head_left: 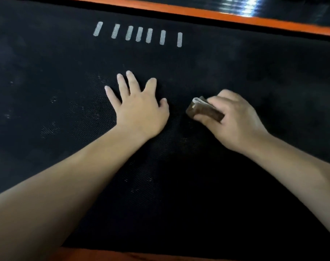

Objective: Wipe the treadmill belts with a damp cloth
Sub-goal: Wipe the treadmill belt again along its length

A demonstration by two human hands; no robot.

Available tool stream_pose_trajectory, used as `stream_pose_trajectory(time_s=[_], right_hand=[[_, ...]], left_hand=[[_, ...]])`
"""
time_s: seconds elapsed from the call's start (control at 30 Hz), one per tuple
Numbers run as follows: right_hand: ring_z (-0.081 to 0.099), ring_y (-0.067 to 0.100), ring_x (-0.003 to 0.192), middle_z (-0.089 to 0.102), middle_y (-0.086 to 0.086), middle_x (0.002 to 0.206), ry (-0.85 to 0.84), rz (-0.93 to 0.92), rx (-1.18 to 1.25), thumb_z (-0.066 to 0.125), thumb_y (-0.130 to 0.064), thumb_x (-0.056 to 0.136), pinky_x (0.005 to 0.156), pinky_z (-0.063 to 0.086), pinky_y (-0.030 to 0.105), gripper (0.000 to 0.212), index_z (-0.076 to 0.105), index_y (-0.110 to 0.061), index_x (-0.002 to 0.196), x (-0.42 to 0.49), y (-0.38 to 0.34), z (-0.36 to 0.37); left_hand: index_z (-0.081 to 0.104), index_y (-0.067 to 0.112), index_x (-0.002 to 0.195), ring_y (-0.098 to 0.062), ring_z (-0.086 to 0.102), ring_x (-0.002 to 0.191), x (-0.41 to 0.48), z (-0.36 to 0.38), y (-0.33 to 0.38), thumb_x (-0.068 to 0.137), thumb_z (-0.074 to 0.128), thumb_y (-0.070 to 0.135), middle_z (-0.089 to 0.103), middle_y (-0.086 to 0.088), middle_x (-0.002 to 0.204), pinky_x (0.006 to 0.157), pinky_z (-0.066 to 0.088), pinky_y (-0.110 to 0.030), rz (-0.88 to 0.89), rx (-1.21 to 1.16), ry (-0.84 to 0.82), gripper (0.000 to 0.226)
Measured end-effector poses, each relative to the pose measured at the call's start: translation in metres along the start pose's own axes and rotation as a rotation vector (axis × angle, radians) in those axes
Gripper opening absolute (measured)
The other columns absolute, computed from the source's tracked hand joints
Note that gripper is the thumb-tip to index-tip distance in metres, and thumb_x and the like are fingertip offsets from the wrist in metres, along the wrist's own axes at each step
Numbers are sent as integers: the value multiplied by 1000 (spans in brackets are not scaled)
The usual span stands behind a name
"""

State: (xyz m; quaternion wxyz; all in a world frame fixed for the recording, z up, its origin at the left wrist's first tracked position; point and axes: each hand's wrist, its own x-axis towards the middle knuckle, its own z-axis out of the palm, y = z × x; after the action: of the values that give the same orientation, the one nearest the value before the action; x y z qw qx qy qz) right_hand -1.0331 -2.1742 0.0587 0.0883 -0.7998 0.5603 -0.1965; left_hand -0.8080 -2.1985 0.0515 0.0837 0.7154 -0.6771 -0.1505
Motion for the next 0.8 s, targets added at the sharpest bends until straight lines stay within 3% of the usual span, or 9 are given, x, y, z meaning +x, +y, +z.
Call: stream_pose_trajectory(time_s=[0.2, 0.4, 0.5, 0.57, 0.63, 0.7, 0.8], right_hand=[[56, 27, 80, 49, 0, 84, 90, 54, -88, 60, -56, 90, 64, 41, 35, 39, 57, -18, 81, 67, 44, -7], [50, 22, 74, 48, -1, 80, -61, -216, 30, 68, -51, 88, 67, 38, 36, 35, 62, -17, 82, 33, 33, -8], [60, 32, 86, 59, 8, 92, 77, -33, -108, 61, -56, 90, 71, 47, 41, 38, 66, -19, 95, 103, 62, -2], [63, 30, 91, 63, 6, 99, 93, 119, -107, 61, -57, 90, 74, 50, 41, 38, 65, -21, 99, 134, 67, 0], [58, 25, 87, 60, 5, 96, 49, 11, -95, 63, -56, 91, 73, 47, 38, 36, 65, -21, 97, 128, 55, 5], [53, 21, 80, 55, 3, 89, -15, -128, -34, 64, -54, 90, 70, 43, 36, 34, 63, -20, 90, 102, 45, 2], [55, 20, 82, 58, 2, 89, -67, -170, -21, 64, -55, 89, 72, 45, 37, 35, 68, -20, 95, 113, 62, -3]], left_hand=[[16, 40, 163, -38, -11, 158, -5, 13, 11, 104, 21, 54, -1, -16, 173, 123, -11, -64, -43, 87, 57, 61], [15, 41, 162, -34, -10, 159, -7, 9, 17, 104, 20, 54, 1, -8, 174, 125, -8, -61, -22, 119, 31, 60], [14, 39, 163, -33, -11, 159, -6, 9, 18, 104, 19, 57, 0, -9, 174, 125, -9, -61, -55, 135, 8, 61], [18, 33, 163, -35, -10, 158, 0, 5, 26, 106, 21, 54, 1, -14, 173, 124, -9, -63, -64, 134, -12, 61], [24, 31, 161, -35, -9, 159, 8, 3, 37, 107, 24, 52, 2, -19, 172, 124, -9, -63, -79, 102, -15, 58], [17, 39, 162, -34, -13, 158, 19, 8, 48, 106, 23, 52, -3, -16, 172, 122, -11, -65, -86, 80, -22, 57], [9, 44, 162, -34, -16, 158, 22, 21, 51, 104, 17, 58, -7, -12, 173, 119, -13, -69, -98, 122, 24, 61]])
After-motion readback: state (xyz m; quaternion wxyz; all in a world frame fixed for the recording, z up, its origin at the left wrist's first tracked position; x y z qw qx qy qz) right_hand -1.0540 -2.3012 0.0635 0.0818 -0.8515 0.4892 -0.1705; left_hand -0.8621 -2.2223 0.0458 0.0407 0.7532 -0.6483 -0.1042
